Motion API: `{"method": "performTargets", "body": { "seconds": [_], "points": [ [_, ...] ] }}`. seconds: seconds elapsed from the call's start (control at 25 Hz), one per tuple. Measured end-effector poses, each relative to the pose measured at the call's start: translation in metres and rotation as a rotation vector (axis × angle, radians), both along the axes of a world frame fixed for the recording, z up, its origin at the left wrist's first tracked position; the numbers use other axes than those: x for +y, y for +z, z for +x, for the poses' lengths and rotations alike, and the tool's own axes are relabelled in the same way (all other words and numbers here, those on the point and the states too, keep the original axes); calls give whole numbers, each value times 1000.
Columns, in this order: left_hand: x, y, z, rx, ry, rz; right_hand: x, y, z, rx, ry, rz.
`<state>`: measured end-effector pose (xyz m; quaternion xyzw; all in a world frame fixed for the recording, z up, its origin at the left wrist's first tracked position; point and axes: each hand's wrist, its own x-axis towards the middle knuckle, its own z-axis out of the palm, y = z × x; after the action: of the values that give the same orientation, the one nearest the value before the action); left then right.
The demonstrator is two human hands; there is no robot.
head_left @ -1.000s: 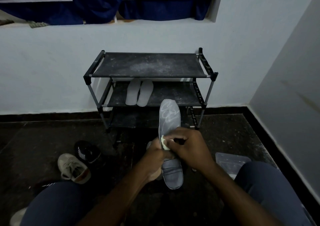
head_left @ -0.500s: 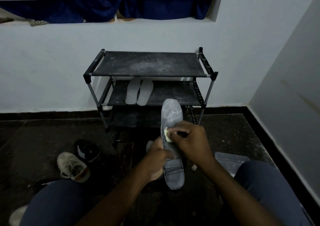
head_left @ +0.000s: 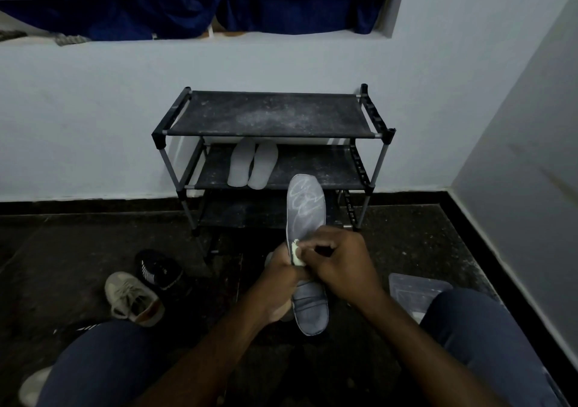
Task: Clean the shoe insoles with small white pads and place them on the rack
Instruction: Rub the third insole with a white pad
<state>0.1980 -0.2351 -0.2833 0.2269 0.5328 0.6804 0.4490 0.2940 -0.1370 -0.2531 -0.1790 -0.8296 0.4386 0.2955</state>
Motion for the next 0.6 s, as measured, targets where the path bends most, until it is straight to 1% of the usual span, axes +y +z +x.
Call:
{"method": "performTargets", "body": {
  "seconds": [0.16,0.24,0.32,0.48,0.52,0.6],
  "points": [
    [-1,3,0,20,19,-29,12,0,-2,47,-100,-7],
    [0,2,3,35,37,-10,5,2,-3,44,-40,10],
    [1,1,4,59,64,21,-1,1,-2,-2,22,49],
    [1,1,5,57,65,-4,10,-2,-5,10,-95,105],
    [2,-1,6,65,65,-14,9,-1,-7,20,-106,114],
    [4,-5,8,77,79,-13,1,-1,-7,14,-58,116]
  ]
}}
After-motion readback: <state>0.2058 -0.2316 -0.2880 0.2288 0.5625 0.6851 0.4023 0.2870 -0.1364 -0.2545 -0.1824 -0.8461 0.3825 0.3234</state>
